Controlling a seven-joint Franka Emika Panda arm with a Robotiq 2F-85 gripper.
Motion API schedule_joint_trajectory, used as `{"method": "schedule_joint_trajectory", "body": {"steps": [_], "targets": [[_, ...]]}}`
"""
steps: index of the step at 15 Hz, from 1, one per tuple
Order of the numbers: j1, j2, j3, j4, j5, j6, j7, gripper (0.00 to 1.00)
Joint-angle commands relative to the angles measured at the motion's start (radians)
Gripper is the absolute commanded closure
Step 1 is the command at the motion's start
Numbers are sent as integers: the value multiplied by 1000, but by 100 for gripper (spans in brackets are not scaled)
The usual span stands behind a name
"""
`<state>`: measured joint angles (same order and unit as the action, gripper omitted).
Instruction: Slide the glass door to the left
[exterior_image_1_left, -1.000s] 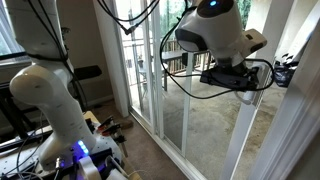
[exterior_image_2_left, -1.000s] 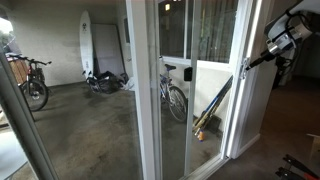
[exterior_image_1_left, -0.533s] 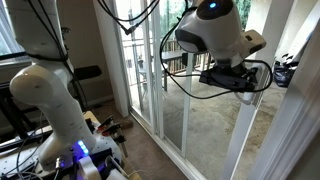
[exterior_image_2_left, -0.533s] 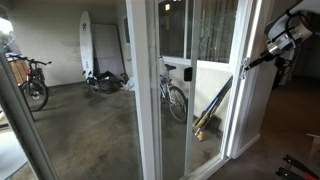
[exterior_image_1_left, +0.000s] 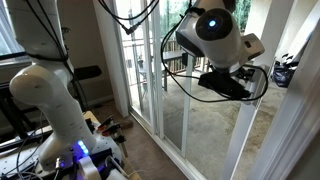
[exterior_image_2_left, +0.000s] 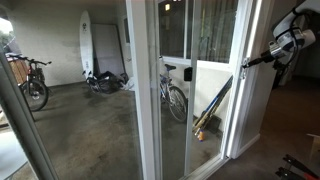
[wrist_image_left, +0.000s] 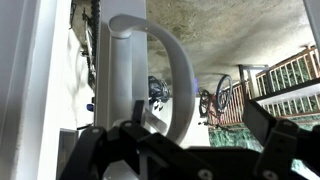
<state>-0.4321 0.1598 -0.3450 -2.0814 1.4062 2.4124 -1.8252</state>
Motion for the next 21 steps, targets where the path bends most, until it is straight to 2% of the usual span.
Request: {"method": "schedule_joint_trajectory", "body": {"steps": [1, 5, 8, 11, 17, 21], "targets": [[-20, 36, -20, 25, 48, -127, -89, 0], [-40, 89, -36, 85, 80, -233, -134, 0], [-50, 133, -41, 140, 99, -270, -118, 0], [-41, 148, -30, 145, 90, -291, -130, 0], [7, 109, 0, 94, 83, -235, -154, 0], [41, 58, 15, 26, 78, -157, -228, 0]]}}
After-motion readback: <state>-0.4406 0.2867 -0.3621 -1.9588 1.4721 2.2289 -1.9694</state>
